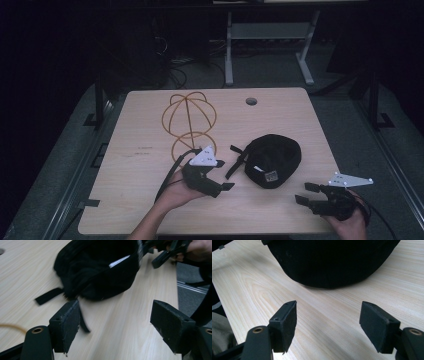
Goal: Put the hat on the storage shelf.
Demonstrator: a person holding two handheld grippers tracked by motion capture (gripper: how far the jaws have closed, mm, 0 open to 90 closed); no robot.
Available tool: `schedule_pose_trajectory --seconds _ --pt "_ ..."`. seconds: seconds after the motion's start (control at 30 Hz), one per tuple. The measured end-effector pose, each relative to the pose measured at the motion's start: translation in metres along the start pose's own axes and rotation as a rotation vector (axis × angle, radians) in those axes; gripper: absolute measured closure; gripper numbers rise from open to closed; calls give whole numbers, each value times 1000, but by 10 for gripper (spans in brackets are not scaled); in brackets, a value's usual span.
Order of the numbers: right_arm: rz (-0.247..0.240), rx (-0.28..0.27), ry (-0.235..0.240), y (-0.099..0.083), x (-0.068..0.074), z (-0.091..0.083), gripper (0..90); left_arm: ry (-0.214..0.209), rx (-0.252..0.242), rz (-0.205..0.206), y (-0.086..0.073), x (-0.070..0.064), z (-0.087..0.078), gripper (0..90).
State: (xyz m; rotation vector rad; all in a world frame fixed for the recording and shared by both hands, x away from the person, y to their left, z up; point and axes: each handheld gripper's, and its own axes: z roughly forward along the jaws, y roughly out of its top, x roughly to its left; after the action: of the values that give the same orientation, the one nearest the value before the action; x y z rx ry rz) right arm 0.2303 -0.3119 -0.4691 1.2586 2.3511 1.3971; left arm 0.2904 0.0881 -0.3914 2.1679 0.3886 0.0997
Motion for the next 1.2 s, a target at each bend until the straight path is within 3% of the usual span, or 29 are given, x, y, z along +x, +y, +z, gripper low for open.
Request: schedule_pose_trajectory --seconds 0.13,0.47,0.57,0.8,0.87,0.97,1.2 --pt "-4 2 1 0 0 0 297 -22 45 44 17 -5 13 234" --pt "-12 1 5 2 1 3 297 -60 82 113 48 -17 44 233" --pt "-12 -2 6 2 0 2 299 -71 90 125 55 -18 51 234" --pt "-11 1 10 2 -1 2 302 -90 161 146 74 -17 75 270" --pt "-11 0 13 2 -1 1 303 -87 186 172 78 -19 83 307" --pt "-12 0 14 2 -1 2 303 -92 205 177 79 -19 88 331" --pt "-13 -3 12 2 -1 2 302 -101 283 206 79 -21 102 569"
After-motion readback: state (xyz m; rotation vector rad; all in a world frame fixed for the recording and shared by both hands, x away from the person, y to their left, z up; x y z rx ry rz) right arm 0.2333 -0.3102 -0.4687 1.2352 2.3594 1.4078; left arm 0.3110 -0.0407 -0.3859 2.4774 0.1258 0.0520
